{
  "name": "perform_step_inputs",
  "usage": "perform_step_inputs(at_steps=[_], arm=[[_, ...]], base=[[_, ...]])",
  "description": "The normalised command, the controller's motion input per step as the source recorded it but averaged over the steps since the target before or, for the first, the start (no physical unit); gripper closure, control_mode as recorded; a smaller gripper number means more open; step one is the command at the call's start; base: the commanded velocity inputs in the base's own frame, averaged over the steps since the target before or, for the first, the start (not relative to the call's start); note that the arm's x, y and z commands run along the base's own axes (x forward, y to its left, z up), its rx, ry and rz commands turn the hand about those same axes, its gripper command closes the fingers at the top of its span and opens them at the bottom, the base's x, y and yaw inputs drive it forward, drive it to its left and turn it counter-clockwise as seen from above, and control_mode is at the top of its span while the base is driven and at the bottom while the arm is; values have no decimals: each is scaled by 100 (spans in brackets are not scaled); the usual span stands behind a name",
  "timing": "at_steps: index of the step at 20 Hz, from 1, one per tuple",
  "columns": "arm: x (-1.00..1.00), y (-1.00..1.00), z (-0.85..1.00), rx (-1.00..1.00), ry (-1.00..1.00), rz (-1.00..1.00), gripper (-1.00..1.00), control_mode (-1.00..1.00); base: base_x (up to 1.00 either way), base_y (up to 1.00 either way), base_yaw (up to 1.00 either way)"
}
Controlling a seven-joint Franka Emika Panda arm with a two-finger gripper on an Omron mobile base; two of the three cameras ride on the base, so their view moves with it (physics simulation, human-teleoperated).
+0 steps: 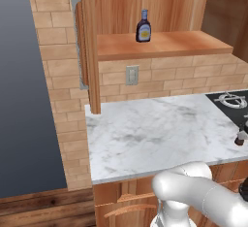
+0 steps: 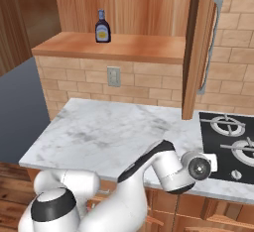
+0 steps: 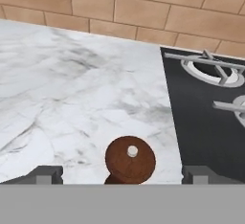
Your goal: Take 2 condiments from the cabinet and move them on the counter near the stove.Make sure the condiments are lined up with each other, next to each other.
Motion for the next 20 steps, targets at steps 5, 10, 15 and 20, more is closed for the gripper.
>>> perform_step_inputs(at_steps=[5, 10, 15, 20], arm=[[-20, 61, 47, 0, 5, 0, -100, -100], [-17, 79, 56, 0, 7, 0, -100, -100], [-5, 91, 67, 0, 8, -1, -100, -100], [-5, 81, 93, 0, 1, -1, -100, -100]], base=[[0, 0, 0], [0, 0, 0], [0, 0, 0], [0, 0, 0]])
